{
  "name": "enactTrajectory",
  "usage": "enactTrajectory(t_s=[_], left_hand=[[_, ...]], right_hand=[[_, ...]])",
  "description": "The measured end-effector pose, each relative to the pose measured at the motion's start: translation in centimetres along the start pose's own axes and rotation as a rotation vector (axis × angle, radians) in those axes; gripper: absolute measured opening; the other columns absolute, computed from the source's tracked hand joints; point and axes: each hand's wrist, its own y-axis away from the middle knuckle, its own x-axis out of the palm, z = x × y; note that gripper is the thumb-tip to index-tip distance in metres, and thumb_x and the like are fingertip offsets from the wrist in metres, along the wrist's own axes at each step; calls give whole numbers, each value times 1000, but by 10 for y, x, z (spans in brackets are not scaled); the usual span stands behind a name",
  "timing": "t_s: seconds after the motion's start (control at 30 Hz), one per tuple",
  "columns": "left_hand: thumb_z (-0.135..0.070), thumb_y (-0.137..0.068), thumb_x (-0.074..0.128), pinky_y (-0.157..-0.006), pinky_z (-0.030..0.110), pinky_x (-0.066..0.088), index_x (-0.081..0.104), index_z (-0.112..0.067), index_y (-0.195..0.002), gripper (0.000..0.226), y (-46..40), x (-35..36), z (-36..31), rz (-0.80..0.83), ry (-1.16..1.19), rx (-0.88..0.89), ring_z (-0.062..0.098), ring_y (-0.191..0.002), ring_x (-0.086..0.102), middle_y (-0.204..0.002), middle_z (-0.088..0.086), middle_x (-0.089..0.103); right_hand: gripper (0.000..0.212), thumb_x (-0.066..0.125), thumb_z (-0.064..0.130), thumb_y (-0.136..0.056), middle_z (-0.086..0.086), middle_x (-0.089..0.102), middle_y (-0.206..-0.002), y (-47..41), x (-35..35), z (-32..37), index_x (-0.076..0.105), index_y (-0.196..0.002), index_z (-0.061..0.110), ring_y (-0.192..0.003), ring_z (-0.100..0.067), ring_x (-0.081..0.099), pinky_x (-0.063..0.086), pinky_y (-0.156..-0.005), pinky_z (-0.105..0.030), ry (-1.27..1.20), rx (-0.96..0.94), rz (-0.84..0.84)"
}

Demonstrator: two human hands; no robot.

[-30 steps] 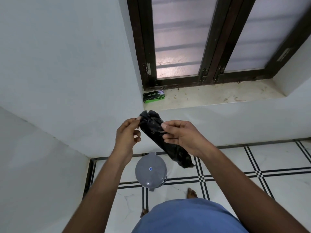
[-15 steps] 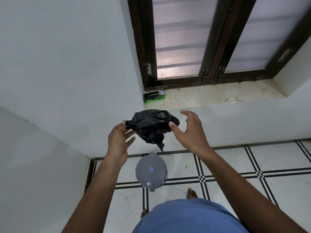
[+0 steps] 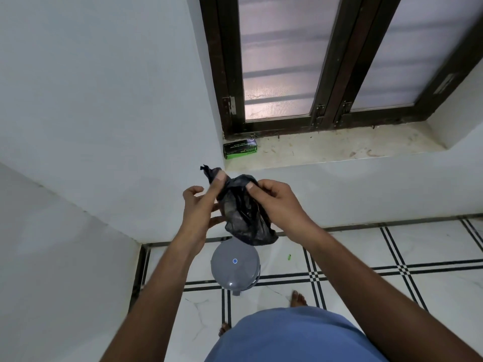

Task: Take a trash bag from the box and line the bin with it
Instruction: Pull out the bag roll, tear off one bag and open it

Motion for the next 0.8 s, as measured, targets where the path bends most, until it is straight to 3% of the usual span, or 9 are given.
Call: enactTrajectory(t_s=[0.1, 0.2, 0.33, 0.4, 0.5, 0.6, 0.7, 0.8], left_hand=[[-45, -88, 88, -78, 38, 68, 72, -5, -118, 52, 4, -5, -1, 163, -252, -9, 24, -92, 80, -115, 17, 81], [-26, -102, 76, -69, 31, 65, 77, -5, -110, 22, -4, -14, 1, 132, -90, -99, 22, -79, 80, -101, 14, 82], [-12, -108, 58, -71, 32, 68, 71, -5, -109, 15, -13, -29, -6, 79, 510, -247, 22, -86, 84, -95, 11, 82], [-11, -108, 55, -77, 37, 69, 68, -4, -101, 17, -12, -33, -7, 77, 624, -234, 26, -95, 84, -97, 12, 81], [-11, -109, 53, -88, 47, 68, 65, -6, -97, 18, -13, -32, -6, 97, 691, -189, 26, -94, 81, -84, 6, 69], [-18, -109, 54, -86, 44, 67, 63, -13, -94, 18, -17, -28, -6, 46, 615, -159, 21, -76, 71, -76, 2, 55], [-25, -106, 63, -76, 38, 64, 63, -14, -97, 14, -17, -22, -6, -114, 488, -160, 21, -72, 64, -85, 3, 54], [-30, -100, 74, -71, 31, 50, 59, -20, -103, 19, -7, -8, -3, -376, 88, 105, 15, -73, 53, -90, -4, 54]], right_hand=[[35, 64, 33, -113, -18, 84, -113, -1, -1, 6, 80, -119, 2, -108, -34, 81, 65, -99, -47, -354, 230, -61], [41, 59, 42, -113, -16, 83, -120, -6, -12, 7, 80, -127, 10, -117, -40, 78, 62, -105, -55, -512, 411, -82], [38, 54, 35, -116, -14, 84, -119, -11, -29, 3, 76, -131, 8, -97, -30, 84, 68, -73, -41, -698, 464, -187], [37, 54, 35, -116, -14, 84, -119, -12, -36, -4, 75, -129, 8, -91, -26, 84, 67, -69, -37, -725, 452, -221], [33, 54, 34, -116, -11, 83, -125, -15, -38, -14, 76, -127, 12, -98, -22, 80, 63, -69, -34, -612, 463, -226], [34, 52, 30, -116, -8, 81, -113, -14, -37, -22, 75, -129, 9, -97, -24, 78, 63, -67, -34, -455, 487, -217], [34, 52, 32, -117, -9, 80, -105, -11, -36, -20, 77, -124, 10, -91, -24, 78, 63, -67, -34, -375, 459, -169], [33, 59, 38, -115, -6, 81, -101, -9, -34, -14, 75, -119, 9, -85, -21, 79, 64, -68, -34, -327, 393, -105]])
